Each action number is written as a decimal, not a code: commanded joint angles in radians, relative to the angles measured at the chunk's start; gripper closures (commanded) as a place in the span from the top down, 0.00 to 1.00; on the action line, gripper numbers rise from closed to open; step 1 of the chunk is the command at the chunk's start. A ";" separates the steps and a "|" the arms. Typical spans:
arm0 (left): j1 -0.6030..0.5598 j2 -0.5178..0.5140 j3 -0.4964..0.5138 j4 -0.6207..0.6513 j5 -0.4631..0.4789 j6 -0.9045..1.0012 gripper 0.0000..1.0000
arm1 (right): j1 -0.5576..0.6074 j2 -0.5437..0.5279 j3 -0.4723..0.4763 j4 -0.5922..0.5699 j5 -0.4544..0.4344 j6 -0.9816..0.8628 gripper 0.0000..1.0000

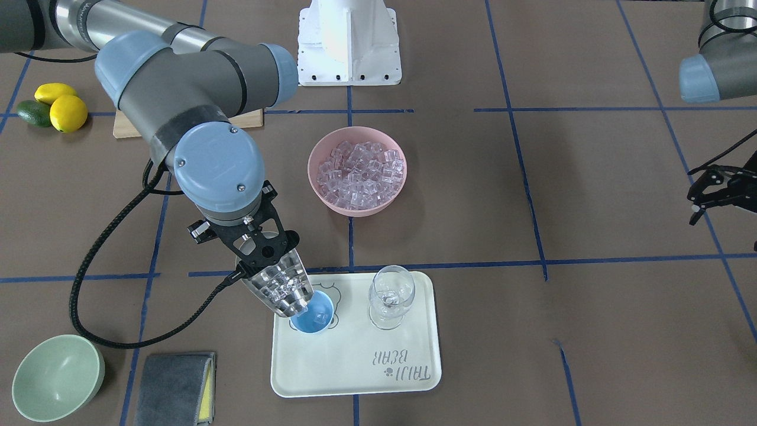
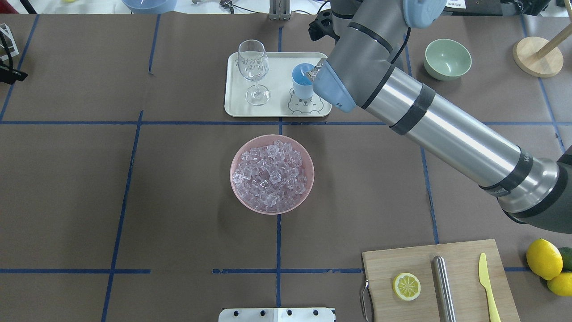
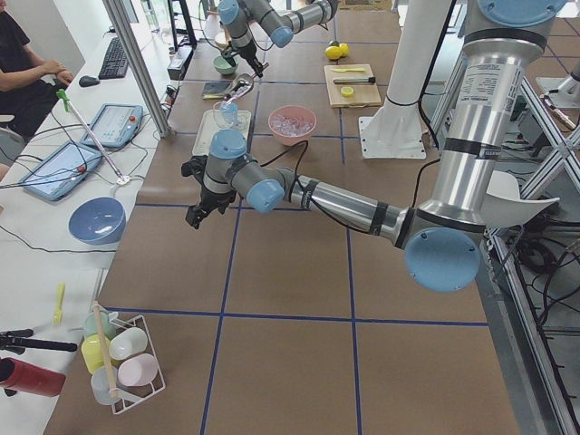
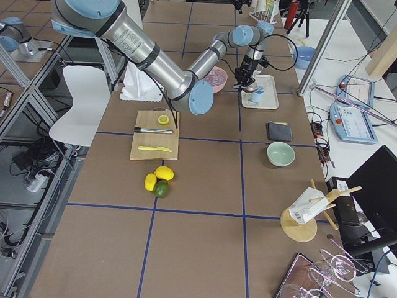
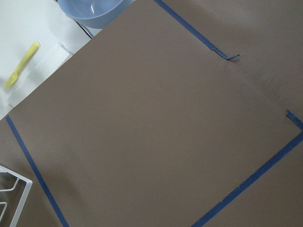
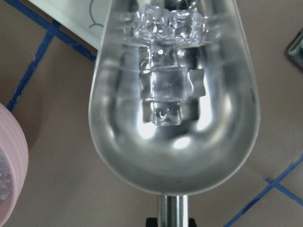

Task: Put ice in cup with scoop
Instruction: 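Tilt the scoop to pour ice into the light blue cup, then carry the empty scoop back toward its spot with the right gripper, then lower the scoop onto the table and open the right gripper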

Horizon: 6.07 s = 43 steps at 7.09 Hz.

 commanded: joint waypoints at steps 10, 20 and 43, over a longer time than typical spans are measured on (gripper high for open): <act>-0.005 -0.002 0.002 0.002 0.001 0.022 1.00 | -0.001 0.138 -0.129 -0.164 0.000 -0.001 0.00; -0.032 -0.008 -0.004 0.076 -0.010 0.022 1.00 | 0.210 -0.481 0.558 0.040 -0.001 -0.002 0.00; -0.032 0.006 0.002 0.080 -0.008 0.022 1.00 | 0.004 -1.051 0.571 0.798 -0.015 0.891 1.00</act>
